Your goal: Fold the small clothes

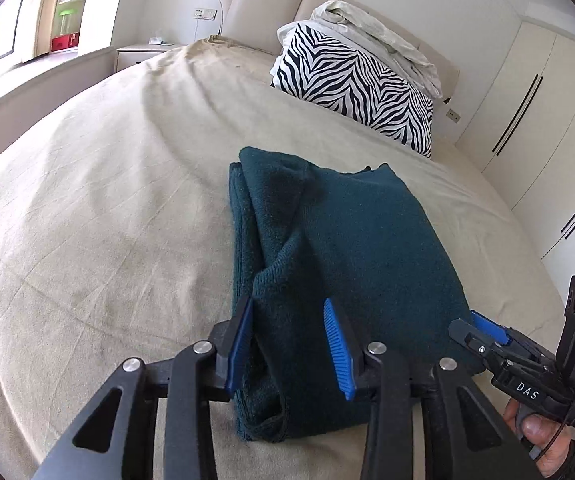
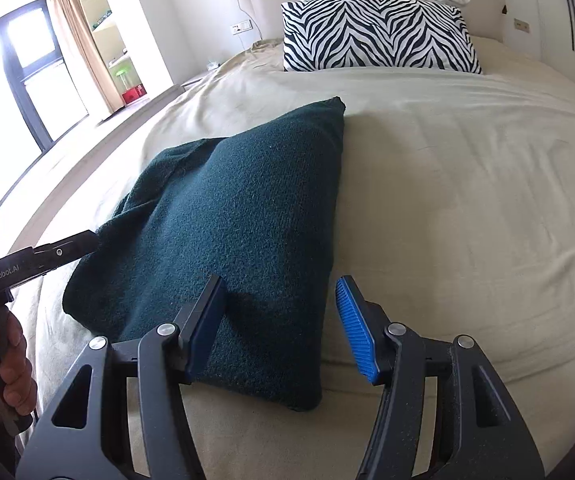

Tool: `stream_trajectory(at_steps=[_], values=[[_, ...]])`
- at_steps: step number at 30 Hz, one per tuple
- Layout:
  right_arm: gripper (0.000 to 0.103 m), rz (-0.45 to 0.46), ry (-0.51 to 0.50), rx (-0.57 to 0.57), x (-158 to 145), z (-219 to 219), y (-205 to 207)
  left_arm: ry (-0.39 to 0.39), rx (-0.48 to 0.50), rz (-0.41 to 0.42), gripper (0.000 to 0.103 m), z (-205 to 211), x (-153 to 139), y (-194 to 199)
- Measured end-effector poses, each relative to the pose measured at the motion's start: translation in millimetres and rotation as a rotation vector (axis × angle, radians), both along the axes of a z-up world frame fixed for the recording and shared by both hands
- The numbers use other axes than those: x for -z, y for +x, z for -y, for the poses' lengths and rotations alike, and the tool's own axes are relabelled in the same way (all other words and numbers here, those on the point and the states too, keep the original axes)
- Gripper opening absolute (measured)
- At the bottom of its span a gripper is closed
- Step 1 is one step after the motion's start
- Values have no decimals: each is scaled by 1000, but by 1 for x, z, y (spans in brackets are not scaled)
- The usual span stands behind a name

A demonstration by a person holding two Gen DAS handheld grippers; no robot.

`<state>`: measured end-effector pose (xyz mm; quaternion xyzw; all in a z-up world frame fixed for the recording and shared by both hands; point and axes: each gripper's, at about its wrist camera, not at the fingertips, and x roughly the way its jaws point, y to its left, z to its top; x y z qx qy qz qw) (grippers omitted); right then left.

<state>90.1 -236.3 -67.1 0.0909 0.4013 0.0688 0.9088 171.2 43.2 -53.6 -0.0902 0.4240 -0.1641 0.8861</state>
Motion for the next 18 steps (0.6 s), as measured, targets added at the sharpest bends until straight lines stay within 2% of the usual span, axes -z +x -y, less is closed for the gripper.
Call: stream_trajectory(at_steps=[2,3,4,7,11,14,16,18], values=[[52,-43,18,-23,8,0,4,4,-6,-50,23,1,14,4],[36,-55,30,-26,11,2,5,-19,-5,-63,17,-2,19,4],[31,-60,28,-21,12,4,5,-42,-6,-68,12,-5,21,2],[18,-69,61,-18,14,12,6,-91,-3,-66,9,-12,25,-6],[13,-84,131,-2,15,24,4,-173,-25,-72,8,-24,32,-13],[13,-110,152,-13,19,29,5,-180,-31,-66,8,-25,35,-15],[17,-133,147,-54,17,27,9,-202,-39,-65,8,-29,37,-15],[19,-150,188,-76,11,30,13,-216,-42,-59,8,-34,37,-17]])
